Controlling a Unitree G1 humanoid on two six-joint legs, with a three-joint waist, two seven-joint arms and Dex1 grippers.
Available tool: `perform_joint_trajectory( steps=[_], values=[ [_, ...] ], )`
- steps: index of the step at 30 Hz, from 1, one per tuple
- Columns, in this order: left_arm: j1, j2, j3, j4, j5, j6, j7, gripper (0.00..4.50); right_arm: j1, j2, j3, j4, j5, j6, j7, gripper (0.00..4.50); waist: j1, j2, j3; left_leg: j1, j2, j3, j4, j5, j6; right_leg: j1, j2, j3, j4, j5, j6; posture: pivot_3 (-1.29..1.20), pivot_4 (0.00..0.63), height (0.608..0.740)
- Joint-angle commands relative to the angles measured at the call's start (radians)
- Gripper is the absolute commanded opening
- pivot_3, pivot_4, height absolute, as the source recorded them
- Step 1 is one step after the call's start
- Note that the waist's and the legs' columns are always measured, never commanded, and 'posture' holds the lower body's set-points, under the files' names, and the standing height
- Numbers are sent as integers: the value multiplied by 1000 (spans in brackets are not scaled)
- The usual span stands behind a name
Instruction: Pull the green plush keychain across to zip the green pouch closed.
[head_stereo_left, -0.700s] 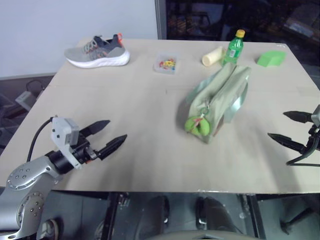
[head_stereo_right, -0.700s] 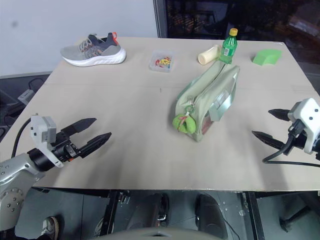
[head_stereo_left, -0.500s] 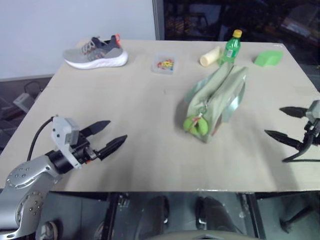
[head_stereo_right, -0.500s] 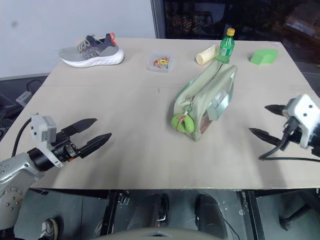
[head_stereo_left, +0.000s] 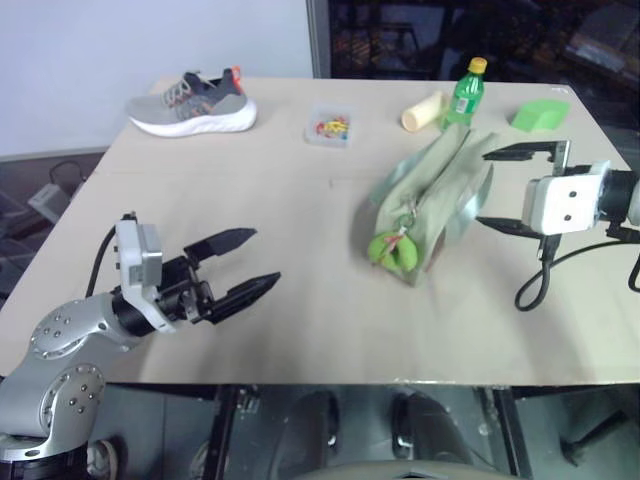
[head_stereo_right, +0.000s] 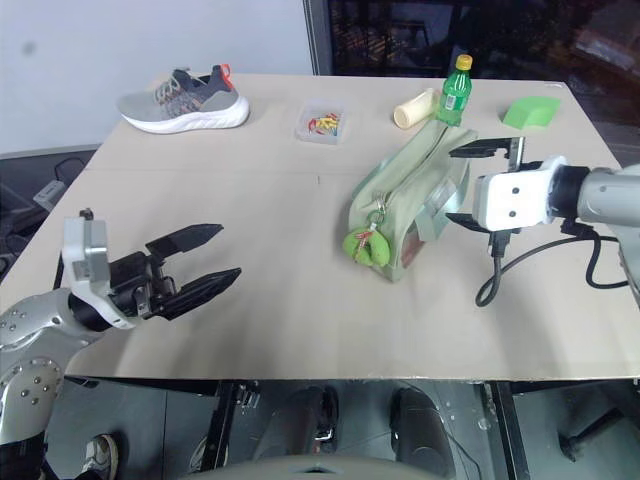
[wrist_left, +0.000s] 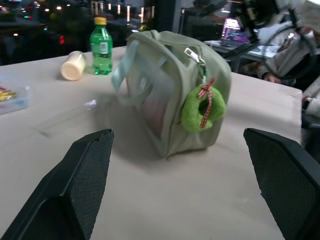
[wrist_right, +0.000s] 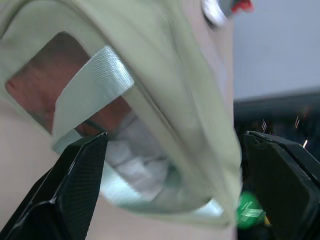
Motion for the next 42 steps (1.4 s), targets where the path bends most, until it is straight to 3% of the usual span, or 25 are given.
perform_joint_trajectory(
  steps=[1, 7, 9, 12, 17, 18, 23, 27, 34, 42],
  values=[
    [-1, 4, -9, -35, -16, -11, -19, 4319, -97, 21, 62, 113, -74, -187, 28, 4419, 0, 0, 0, 0, 0, 0, 0, 0, 0, 0, 0, 0, 0, 0, 0, 0, 150, 740],
    [33, -4, -16, -62, -31, -11, -31, 4319, -224, 96, 157, 291, -133, -289, 62, 4419, -3, 0, 0, 0, 0, 1, 0, 2, -3, 0, 1, 1, 0, 0, 0, 0, 150, 740],
    [45, -11, -15, -65, -25, -21, -27, 4326, -246, 104, 175, 336, -146, -308, 76, 3441, -1, 0, 0, 0, 1, 1, 0, 2, -3, 0, 1, 1, 0, 0, 0, 0, 150, 740],
    [49, -27, -13, -65, 1, -44, 0, 4326, -266, 129, 164, 325, -123, -204, 81, 2409, 0, 0, 0, 0, 1, 1, 0, 2, -4, 0, 1, 1, 0, 0, 0, 0, 150, 740],
    [68, -64, -31, -53, 68, -68, 71, 4326, -276, 230, 135, 73, 12, 349, 57, 252, -6, 0, 0, 1, 3, 2, 0, 2, -3, 0, 3, 2, 1, 4, -6, 0, 150, 740],
    [65, -74, -39, -49, 90, -78, 91, 4326, -285, 250, 142, 35, 5, 432, 42, 108, -6, 1, 0, 1, 4, 2, 0, 2, -3, 0, 3, 2, 1, 4, -7, 0, 150, 740],
    [26, -111, -60, -27, 136, -78, 176, 4326, -349, 360, 208, -86, -93, 751, -58, 108, -1, 1, 1, 0, 5, 2, 1, 1, -1, -1, 4, 1, 2, 5, -8, 0, 150, 740],
    [-3, -127, -52, -1, 142, -61, 234, 4326, -401, 456, 300, -98, -237, 869, -179, 108, -1, 1, 1, 0, 5, 2, 1, 1, -2, -1, 5, 0, 2, 5, -9, 0, 150, 740],
    [-30, -144, -37, 34, 155, -51, 324, 4326, -397, 644, 431, -35, -342, 931, -297, 108, -3, 0, 0, -1, 5, 3, 1, 4, -6, -2, 5, 0, 2, 6, -8, 0, 150, 740],
    [-66, -137, -54, 105, 308, -123, 404, 4326, -385, 692, 432, -38, -369, 960, -337, 108, -13, 0, 0, -1, 5, 2, 1, 4, -7, -2, 6, -1, 3, 6, -7, 0, 150, 740]
  ],
)
